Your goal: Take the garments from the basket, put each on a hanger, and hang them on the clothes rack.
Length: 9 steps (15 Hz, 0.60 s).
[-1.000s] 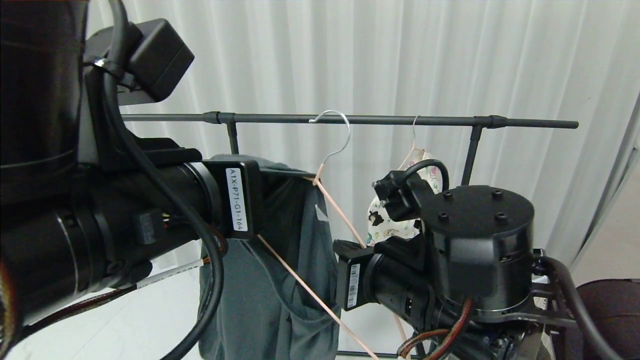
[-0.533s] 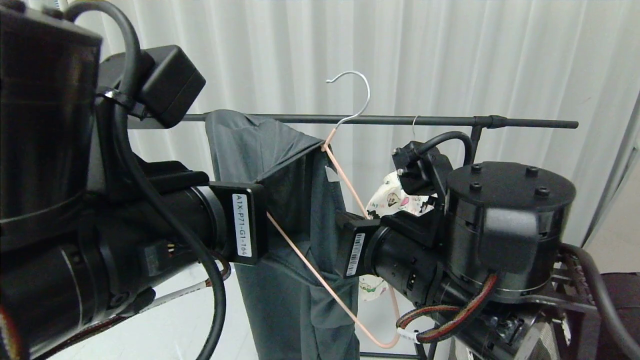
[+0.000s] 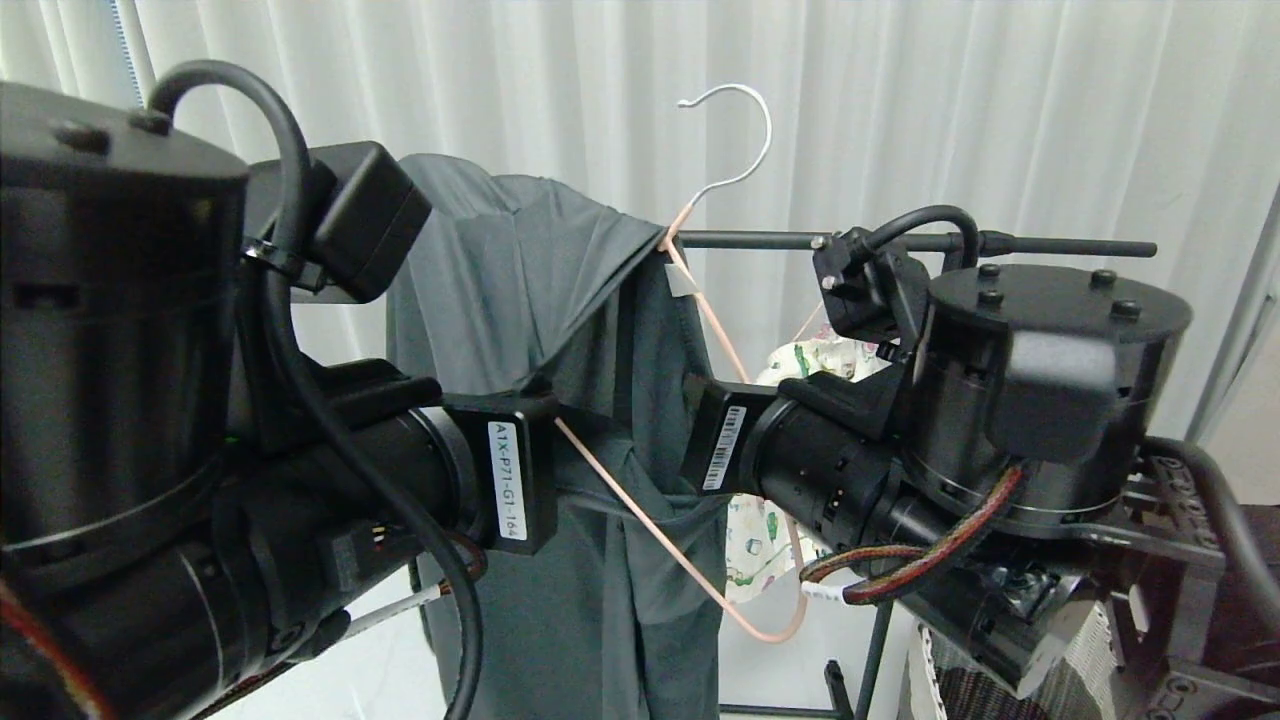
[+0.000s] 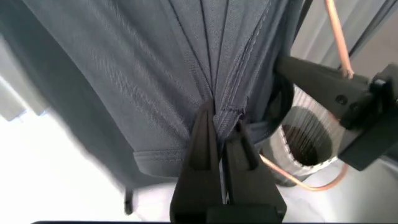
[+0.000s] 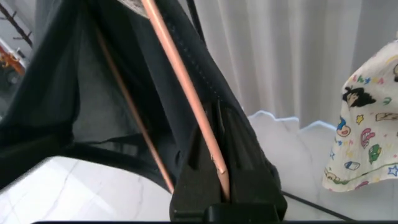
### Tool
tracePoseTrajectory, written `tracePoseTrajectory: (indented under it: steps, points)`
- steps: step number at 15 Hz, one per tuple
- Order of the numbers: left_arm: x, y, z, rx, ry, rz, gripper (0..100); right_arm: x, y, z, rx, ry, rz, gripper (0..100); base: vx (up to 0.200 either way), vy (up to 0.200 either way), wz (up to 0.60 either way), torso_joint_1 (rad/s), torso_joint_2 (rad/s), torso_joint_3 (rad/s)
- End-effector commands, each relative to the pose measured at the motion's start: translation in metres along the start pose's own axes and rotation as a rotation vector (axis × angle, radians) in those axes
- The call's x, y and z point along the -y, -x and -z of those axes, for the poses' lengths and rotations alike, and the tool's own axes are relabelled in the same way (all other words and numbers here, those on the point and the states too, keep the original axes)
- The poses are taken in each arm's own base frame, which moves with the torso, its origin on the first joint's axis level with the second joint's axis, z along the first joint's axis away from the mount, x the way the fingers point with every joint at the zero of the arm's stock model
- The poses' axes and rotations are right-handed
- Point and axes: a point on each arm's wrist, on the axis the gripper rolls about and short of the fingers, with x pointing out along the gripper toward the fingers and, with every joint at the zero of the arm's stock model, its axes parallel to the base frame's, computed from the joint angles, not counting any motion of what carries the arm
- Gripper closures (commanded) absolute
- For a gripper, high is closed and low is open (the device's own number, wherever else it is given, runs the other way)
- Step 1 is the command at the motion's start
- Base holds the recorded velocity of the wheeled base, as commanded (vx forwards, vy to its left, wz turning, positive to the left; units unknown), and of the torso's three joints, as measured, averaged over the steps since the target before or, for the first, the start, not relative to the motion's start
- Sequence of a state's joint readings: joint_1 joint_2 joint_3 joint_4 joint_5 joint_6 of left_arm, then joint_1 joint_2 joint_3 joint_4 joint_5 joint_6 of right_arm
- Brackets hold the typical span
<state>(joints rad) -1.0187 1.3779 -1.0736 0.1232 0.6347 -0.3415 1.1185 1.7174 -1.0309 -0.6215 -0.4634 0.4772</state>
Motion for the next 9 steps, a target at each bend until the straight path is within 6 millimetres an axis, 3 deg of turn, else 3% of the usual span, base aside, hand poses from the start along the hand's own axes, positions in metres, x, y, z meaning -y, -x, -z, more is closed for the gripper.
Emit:
tracePoseTrajectory:
  steps: [1,9]
  points:
    - [0.000,0.000,-0.001,0.007,0.004,0.002,0,0.000,0.003,-0.004,0.009,0.003,-0.005,100,0.000,0.000,0.00,0.000,0.00,0.000]
    - [-0.004,0.006,-0.006,0.058,0.037,0.018,0,0.003,0.016,-0.018,0.090,0.124,-0.024,100,0.000,0.000,0.00,0.000,0.00,0.000]
